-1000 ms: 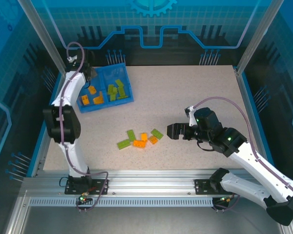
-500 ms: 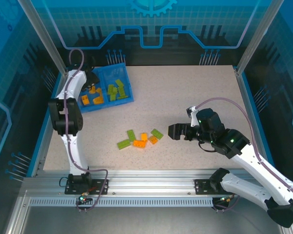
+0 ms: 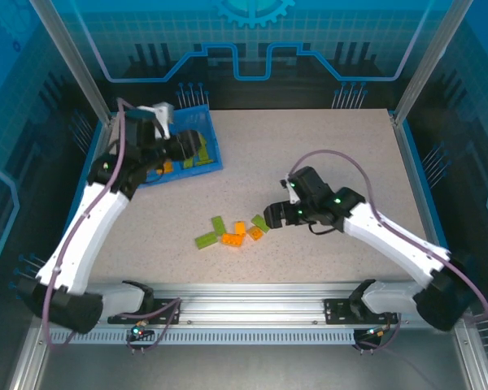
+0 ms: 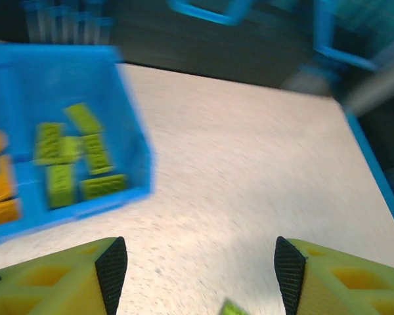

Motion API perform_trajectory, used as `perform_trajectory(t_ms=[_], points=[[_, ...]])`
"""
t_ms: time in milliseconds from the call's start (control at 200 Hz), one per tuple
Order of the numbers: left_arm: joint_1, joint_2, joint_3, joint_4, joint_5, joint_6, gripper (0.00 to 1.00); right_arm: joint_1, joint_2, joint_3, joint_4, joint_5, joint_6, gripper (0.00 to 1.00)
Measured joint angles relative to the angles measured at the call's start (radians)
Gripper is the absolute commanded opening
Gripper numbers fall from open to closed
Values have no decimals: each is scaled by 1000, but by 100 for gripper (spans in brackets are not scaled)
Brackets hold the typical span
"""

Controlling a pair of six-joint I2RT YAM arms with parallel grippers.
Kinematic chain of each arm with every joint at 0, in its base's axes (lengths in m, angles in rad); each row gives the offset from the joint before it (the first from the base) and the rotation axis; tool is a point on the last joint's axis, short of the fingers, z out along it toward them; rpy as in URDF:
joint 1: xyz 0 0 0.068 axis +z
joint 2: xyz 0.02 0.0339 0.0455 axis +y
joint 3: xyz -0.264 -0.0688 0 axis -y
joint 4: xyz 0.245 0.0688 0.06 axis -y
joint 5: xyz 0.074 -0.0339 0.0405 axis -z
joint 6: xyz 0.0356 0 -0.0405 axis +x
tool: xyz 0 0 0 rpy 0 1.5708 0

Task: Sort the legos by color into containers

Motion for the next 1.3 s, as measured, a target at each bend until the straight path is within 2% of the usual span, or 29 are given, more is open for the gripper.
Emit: perform_trajectory(t_ms=[70, 160, 345, 500, 660, 800, 965, 1301], points=[[-49, -69, -81, 8, 76, 103, 68, 10, 101, 42, 5, 1, -31, 92], [-66, -157, -209, 10, 180, 224, 72, 20, 222, 93, 12, 6, -55, 91], [-78, -298, -406, 2, 353, 433, 98, 44, 414, 185, 18, 23, -79, 88], [-80, -337, -467, 8, 432, 539, 99, 57, 534, 245, 33, 42, -82, 82], [-80, -323, -468, 10, 458, 595, 99, 58, 610, 258, 44, 54, -78, 79], [-80, -306, -468, 6, 459, 623, 99, 60, 646, 258, 44, 68, -75, 71], [-80, -306, -468, 4, 459, 636, 99, 61, 679, 287, 18, 100, -58, 55], [-80, -324, -470, 4, 454, 658, 99, 72, 688, 297, 5, 153, -18, 34]])
